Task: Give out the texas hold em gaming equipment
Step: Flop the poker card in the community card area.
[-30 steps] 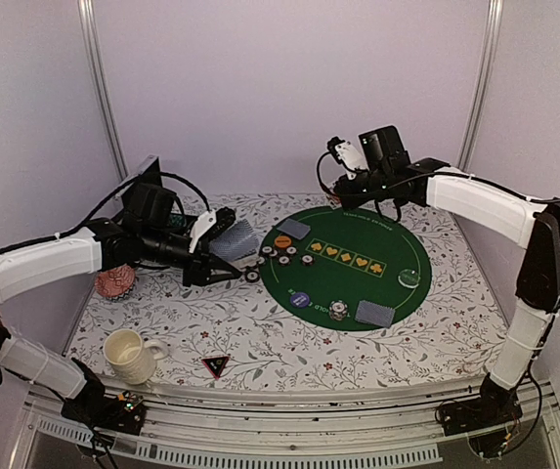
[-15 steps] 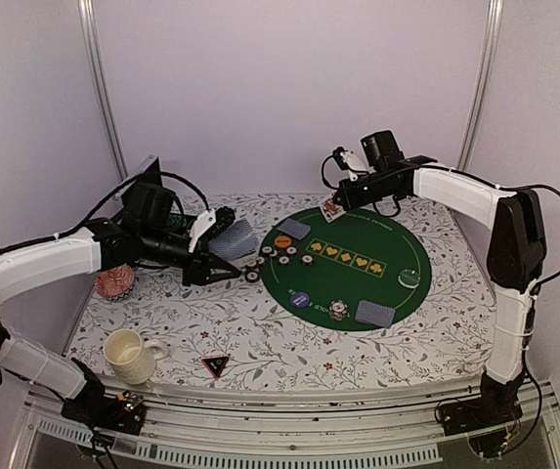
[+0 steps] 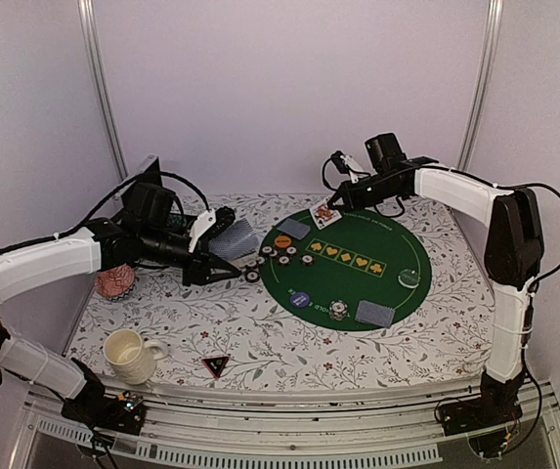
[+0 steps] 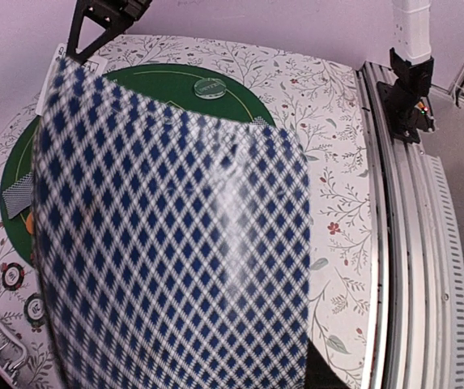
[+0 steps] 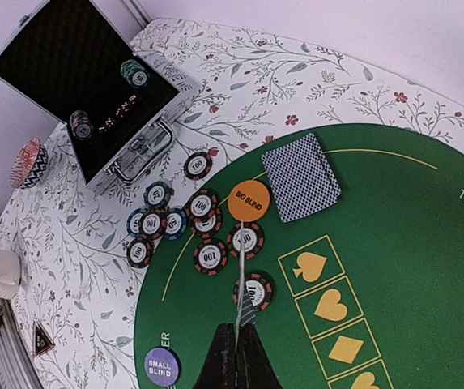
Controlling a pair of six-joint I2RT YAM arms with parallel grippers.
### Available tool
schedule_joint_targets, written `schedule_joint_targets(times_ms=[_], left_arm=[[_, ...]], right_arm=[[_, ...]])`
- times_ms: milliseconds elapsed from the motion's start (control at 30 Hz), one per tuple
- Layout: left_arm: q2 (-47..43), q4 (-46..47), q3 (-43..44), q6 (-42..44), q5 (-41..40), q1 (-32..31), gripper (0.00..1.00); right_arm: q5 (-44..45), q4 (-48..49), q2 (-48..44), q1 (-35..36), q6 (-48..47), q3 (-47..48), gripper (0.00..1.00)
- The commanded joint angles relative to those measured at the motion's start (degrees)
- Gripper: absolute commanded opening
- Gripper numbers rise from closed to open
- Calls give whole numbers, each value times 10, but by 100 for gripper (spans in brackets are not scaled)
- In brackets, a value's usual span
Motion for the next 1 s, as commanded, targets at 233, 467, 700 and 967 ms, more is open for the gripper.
schedule_joint_targets(times_ms=[233, 467, 700, 967], left_arm=[[-12, 12, 3, 6, 0, 2, 18], [-10, 13, 3, 5, 0, 2, 18], [-15, 13, 1, 7, -3, 2, 19], [-17, 13, 0, 6, -2, 2, 19]], right_arm=[[-66, -139, 73, -15, -179, 81, 1], [-104, -259, 164, -16, -278, 187, 1], [-77, -256, 229, -20, -290, 225, 1], [45, -211, 264, -22, -299, 244, 1]])
